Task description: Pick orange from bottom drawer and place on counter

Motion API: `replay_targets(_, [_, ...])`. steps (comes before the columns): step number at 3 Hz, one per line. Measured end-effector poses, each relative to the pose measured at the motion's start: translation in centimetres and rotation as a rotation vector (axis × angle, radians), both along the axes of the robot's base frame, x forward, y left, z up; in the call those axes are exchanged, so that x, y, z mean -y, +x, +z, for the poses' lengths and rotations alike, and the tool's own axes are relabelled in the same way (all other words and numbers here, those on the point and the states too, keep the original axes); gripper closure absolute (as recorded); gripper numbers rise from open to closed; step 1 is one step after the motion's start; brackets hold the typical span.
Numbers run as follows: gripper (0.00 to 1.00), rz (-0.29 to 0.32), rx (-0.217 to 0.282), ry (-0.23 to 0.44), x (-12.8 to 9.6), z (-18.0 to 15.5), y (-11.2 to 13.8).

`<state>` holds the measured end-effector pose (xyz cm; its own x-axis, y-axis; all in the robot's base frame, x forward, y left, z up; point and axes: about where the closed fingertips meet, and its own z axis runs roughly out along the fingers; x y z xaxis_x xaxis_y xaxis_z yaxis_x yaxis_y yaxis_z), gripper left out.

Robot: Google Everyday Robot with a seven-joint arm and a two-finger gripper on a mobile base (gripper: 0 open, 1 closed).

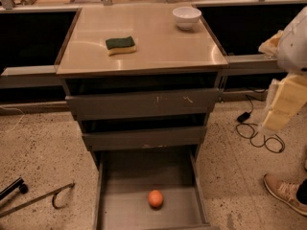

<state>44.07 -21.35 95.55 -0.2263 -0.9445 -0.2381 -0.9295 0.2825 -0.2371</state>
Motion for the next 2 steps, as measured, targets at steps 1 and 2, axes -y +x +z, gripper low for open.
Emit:
replay_targets(1, [0.0,-0.002,-0.038,0.107,-2.4,-6.9,-0.1])
replay_targets(2, [0.0,0.006,-0.113,0.214,-6.1,-16.0,-1.0])
